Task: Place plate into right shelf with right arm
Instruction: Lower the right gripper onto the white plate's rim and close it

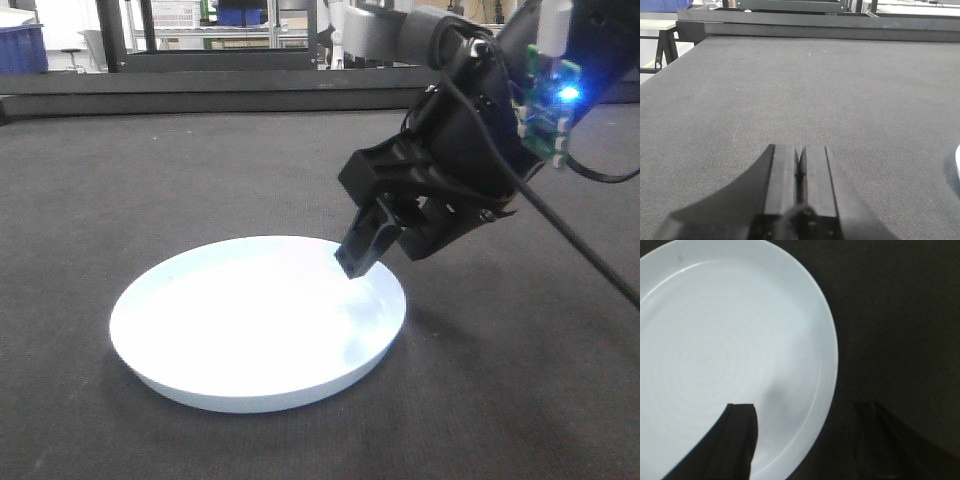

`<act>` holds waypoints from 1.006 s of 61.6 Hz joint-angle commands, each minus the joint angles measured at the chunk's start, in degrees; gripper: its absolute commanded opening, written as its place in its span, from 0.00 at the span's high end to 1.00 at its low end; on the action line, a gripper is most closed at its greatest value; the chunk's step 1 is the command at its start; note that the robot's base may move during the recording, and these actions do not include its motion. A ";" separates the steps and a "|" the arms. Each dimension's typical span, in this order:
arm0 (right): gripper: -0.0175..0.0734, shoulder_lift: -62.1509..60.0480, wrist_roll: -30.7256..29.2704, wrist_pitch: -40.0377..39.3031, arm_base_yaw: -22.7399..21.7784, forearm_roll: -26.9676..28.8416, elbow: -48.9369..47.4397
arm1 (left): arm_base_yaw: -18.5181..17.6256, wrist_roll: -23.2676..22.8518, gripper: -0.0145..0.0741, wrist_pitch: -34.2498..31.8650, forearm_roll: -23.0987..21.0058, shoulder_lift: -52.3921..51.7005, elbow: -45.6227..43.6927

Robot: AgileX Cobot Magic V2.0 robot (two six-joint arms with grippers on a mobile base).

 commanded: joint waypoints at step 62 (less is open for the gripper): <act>0.74 -2.99 -0.64 -6.77 -0.16 1.05 -2.92 | -0.49 -0.19 0.89 -5.03 -0.33 -0.37 0.46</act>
